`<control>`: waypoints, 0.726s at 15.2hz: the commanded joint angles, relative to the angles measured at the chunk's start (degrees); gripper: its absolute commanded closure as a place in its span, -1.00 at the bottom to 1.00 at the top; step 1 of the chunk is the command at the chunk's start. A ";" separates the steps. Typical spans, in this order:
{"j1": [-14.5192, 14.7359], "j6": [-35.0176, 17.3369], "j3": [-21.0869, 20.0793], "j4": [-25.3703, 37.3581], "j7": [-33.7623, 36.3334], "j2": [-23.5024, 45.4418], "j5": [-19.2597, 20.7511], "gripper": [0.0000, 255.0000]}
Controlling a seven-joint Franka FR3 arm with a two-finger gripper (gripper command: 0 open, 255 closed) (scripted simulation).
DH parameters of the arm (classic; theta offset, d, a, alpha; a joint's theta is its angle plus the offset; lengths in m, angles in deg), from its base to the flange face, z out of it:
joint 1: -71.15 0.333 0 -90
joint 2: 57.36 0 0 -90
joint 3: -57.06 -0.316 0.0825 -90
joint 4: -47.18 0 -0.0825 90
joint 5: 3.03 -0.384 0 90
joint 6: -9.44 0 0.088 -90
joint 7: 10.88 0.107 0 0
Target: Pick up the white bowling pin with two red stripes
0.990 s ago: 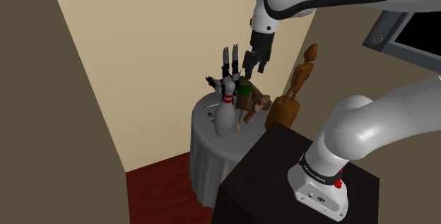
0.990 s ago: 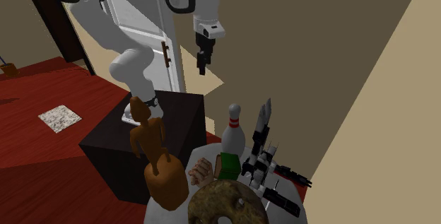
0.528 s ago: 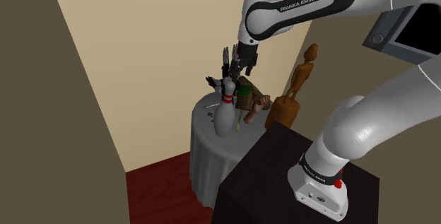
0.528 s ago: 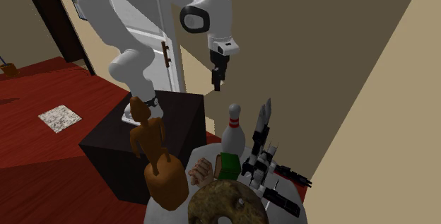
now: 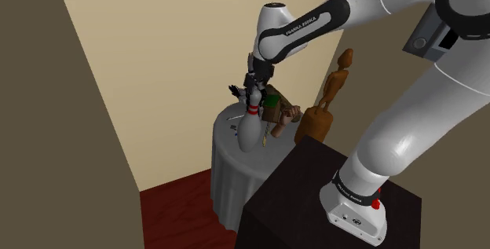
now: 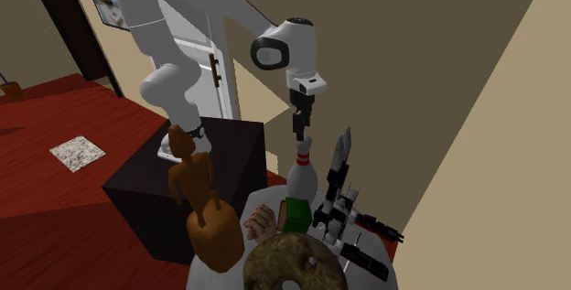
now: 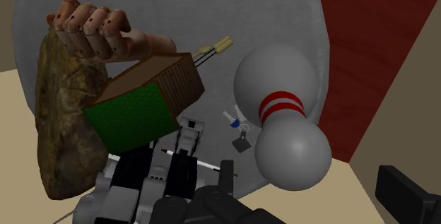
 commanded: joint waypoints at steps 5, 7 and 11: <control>-0.39 -5.59 0.14 -0.99 0.89 4.10 1.05 -1.00; -0.46 -7.72 0.17 -1.66 1.22 5.56 1.35 -1.00; -0.45 -7.77 0.17 -1.68 1.23 5.60 1.36 1.00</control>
